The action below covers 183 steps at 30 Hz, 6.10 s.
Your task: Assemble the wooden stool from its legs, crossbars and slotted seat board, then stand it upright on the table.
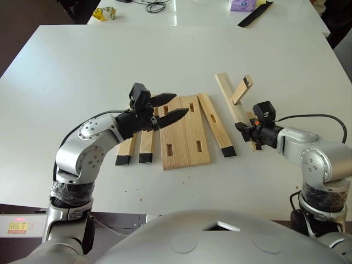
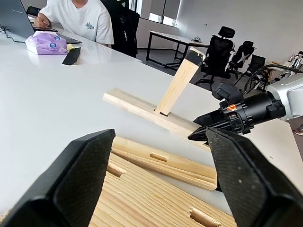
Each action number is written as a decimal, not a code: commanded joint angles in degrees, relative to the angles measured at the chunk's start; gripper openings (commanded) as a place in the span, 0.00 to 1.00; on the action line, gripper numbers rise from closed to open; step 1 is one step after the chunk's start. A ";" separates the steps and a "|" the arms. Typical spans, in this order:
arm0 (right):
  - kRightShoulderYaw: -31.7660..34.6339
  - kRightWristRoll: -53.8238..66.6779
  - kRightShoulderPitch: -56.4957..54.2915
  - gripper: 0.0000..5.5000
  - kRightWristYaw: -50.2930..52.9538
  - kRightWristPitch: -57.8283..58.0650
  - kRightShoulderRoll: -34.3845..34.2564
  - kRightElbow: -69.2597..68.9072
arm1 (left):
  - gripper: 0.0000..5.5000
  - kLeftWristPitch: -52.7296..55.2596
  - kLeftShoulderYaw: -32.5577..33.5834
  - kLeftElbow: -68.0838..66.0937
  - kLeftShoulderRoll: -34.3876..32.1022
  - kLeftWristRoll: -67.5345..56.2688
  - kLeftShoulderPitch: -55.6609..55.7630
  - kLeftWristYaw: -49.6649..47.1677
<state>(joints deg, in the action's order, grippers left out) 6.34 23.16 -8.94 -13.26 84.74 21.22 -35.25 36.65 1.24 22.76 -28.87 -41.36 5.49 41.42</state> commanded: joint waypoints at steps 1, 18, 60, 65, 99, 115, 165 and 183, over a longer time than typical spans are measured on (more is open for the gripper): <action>3.93 4.53 -7.64 0.39 -8.76 -7.60 5.06 2.54 | 0.65 -0.93 3.11 -3.30 0.03 -0.39 2.01 -0.02; 12.66 35.68 -21.08 0.39 -41.71 -9.21 19.78 14.96 | 0.65 9.73 9.82 -3.60 0.47 -19.89 6.73 2.56; -0.11 40.73 -17.92 0.39 -54.15 -15.51 26.73 13.92 | 0.61 15.34 5.07 1.62 2.52 -38.85 17.98 -2.82; -0.46 40.61 -17.82 0.39 -53.97 -15.66 26.78 13.84 | 0.45 15.34 5.93 0.91 2.25 -40.61 17.90 -2.87; -0.74 18.78 4.52 0.71 -53.51 -36.86 34.17 15.17 | 0.37 10.39 14.22 2.29 -16.25 -23.41 12.38 9.11; 4.67 18.89 16.52 0.71 -45.13 -38.56 31.19 8.44 | 0.37 -8.49 13.90 8.12 -19.96 -1.70 -6.60 19.55; 3.80 17.94 16.60 0.71 -42.68 -39.30 30.53 8.99 | 0.37 -24.62 12.22 7.93 -21.88 7.04 -23.03 27.53; -0.05 16.75 12.23 0.71 -44.28 -39.54 31.67 10.64 | 0.37 -31.44 3.75 3.20 -20.44 14.17 -23.71 26.92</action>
<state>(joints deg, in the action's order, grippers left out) 6.71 40.33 4.42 -57.21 44.97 52.06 -24.61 4.51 8.34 29.02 -49.06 -32.94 -16.58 68.60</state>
